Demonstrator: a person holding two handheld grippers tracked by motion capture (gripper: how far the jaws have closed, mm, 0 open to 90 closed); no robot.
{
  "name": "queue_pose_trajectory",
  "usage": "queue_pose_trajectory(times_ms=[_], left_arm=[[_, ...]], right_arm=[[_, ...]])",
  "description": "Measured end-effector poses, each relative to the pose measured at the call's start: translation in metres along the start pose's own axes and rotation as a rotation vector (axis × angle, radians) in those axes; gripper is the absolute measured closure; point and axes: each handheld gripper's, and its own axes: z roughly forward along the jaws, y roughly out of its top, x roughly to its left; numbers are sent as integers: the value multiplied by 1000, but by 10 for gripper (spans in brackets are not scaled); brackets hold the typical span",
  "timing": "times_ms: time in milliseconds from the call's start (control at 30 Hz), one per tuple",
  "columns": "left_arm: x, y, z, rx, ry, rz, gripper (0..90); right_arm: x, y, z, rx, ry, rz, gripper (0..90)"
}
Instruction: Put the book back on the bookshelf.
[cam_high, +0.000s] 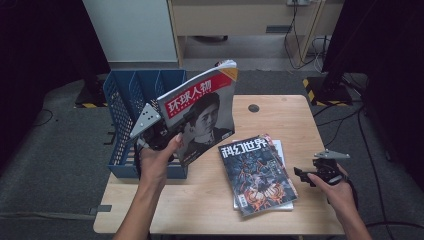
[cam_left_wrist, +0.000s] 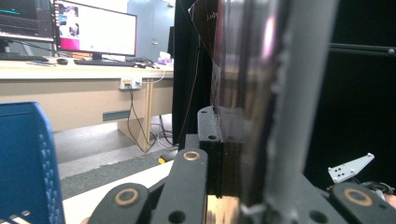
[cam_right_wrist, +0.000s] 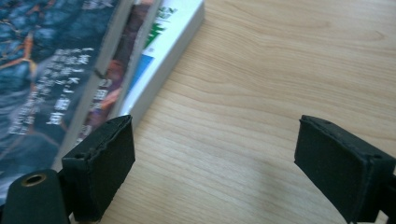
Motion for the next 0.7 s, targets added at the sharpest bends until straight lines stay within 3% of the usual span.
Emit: queue_pose_trajectory(times_ms=[233,700], left_arm=[[5,3,-9,-2,15,5,867],[16,6,-31,-17,58,-3,866]], right_arm=[[-7,-3,0,7,-20,30,126],[-13,-7,1,33,-34,43,130]])
